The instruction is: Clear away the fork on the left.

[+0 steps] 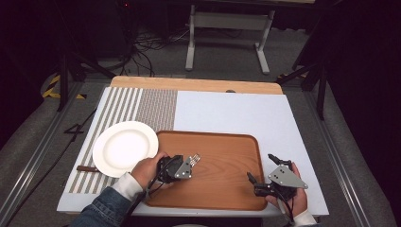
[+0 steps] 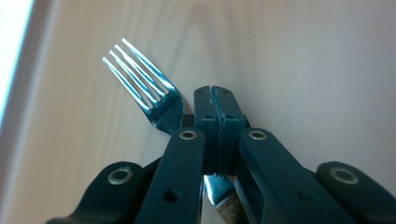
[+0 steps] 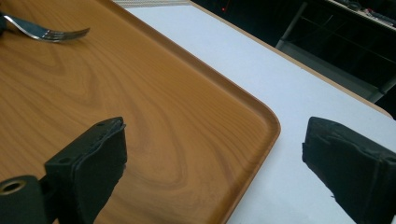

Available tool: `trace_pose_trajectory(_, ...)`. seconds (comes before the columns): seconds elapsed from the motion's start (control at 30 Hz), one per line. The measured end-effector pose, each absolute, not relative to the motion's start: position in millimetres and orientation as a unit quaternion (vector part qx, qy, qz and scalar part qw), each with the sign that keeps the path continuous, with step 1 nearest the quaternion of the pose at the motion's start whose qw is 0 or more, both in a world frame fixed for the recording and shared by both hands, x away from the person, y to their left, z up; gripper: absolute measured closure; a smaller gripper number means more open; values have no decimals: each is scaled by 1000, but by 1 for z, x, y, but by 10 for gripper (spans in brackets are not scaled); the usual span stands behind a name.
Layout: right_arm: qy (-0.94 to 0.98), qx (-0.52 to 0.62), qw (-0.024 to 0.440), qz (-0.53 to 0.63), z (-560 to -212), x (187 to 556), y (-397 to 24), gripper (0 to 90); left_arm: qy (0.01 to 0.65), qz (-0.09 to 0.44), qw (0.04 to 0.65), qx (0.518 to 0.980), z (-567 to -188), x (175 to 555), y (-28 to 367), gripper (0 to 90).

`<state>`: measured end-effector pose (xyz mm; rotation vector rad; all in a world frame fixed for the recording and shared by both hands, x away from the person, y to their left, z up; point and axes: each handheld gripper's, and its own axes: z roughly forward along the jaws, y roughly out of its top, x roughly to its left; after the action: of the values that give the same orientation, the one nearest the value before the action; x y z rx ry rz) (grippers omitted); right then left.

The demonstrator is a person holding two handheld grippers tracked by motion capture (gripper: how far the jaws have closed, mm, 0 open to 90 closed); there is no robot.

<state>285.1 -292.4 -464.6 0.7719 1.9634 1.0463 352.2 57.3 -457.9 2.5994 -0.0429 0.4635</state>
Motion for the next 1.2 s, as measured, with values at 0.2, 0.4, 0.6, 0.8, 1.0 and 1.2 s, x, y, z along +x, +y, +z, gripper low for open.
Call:
trace_pose_trajectory(0.2,771,302,384,409,-464,285,-292,74,7,175,239,955,-457,359,66,900)
trace_pose_trajectory(0.4,775,303,381,403,-465,286,-291,74,29,176,234,956,-456,363,73,900)
trace_pose_trajectory(0.6,775,305,380,402,-466,286,-292,74,50,181,220,957,-455,366,83,900)
trace_pose_trajectory(0.8,776,305,379,401,-465,286,-291,74,60,182,212,958,-455,368,91,899)
trace_pose_trajectory(1.0,778,304,378,399,-466,286,-291,74,67,185,203,959,-454,366,96,900)
trace_pose_trajectory(1.2,779,304,377,399,-466,286,-291,74,77,181,199,960,-454,365,105,899)
